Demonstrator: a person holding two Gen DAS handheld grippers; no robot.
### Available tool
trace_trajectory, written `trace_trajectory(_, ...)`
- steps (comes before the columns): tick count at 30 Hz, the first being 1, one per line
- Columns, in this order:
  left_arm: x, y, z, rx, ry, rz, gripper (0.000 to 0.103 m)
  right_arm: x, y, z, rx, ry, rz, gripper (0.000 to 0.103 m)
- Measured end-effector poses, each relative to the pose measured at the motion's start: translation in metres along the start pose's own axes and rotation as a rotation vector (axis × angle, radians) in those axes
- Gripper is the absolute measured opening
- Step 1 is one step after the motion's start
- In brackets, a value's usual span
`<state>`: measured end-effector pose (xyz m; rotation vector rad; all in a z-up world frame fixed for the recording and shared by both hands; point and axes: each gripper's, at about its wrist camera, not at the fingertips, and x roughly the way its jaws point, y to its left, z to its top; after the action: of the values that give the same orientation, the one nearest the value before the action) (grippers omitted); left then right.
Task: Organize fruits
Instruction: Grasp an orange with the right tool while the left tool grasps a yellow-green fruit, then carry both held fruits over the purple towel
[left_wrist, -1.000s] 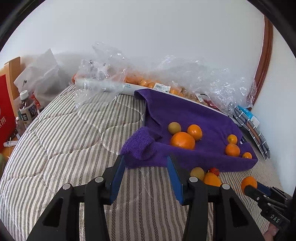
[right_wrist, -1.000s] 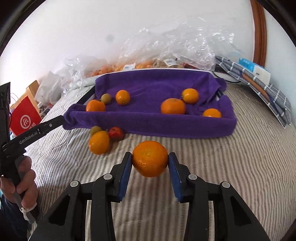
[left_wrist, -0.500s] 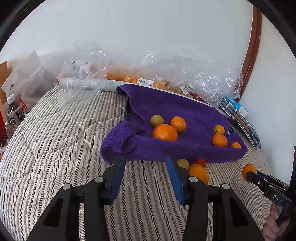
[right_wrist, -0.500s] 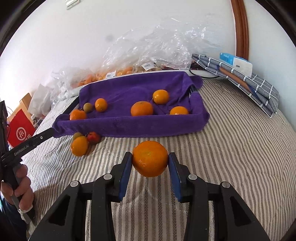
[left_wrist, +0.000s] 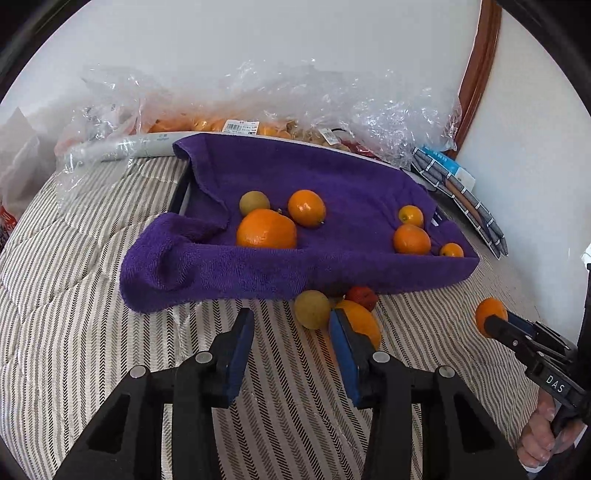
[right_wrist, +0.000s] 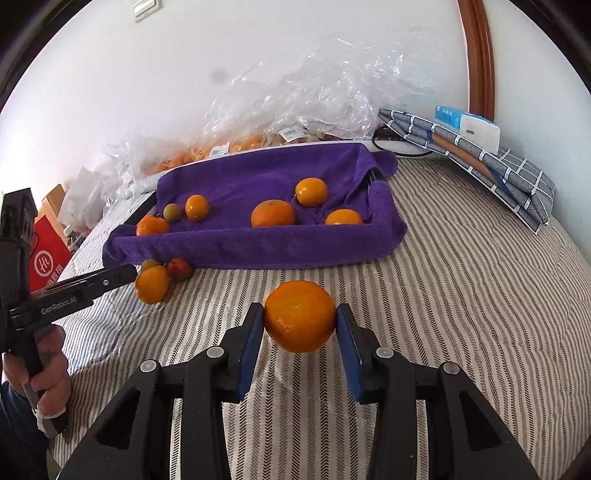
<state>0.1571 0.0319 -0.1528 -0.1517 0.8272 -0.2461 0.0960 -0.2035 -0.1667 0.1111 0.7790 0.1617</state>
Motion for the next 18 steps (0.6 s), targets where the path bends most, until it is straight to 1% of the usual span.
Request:
trace_trajectory(2, 0.006, 0.000, 0.003, -0.009, 0.019, 0.003, 0.039, -0.001, -0.003, 0.000, 0.009, -0.003, 0.003, 0.040)
trace_trajectory(5, 0.015, -0.001, 0.007, -0.016, 0.055, -0.020, 0.037, -0.002, -0.009, 0.001, 0.032, -0.005, 0.014, 0.040)
trace_trajectory(7, 0.020, -0.004, 0.007, -0.011, 0.066, -0.014, 0.036, -0.002, -0.011, 0.001, 0.046, -0.007, 0.022, 0.040)
trace_trajectory(9, 0.022, -0.011, 0.008, 0.010, 0.061, 0.009, 0.035, 0.000, -0.014, 0.001, 0.060, -0.005, 0.031, 0.040)
trace_trajectory(11, 0.024, -0.015, 0.008, 0.022, 0.063, 0.017, 0.029, 0.001, -0.015, 0.001, 0.070, 0.000, 0.035, 0.040)
trace_trajectory(12, 0.024, -0.016, 0.008, 0.031, 0.064, 0.016, 0.023, 0.002, -0.016, 0.001, 0.073, 0.003, 0.035, 0.040)
trace_trajectory(15, 0.020, -0.016, 0.006, 0.035, 0.049, 0.009, 0.022, 0.001, -0.016, 0.002, 0.075, 0.005, 0.036, 0.040)
trace_trajectory(18, 0.015, -0.011, 0.006, 0.007, 0.026, 0.008, 0.022, -0.002, -0.013, 0.004, 0.063, -0.003, 0.028, 0.040)
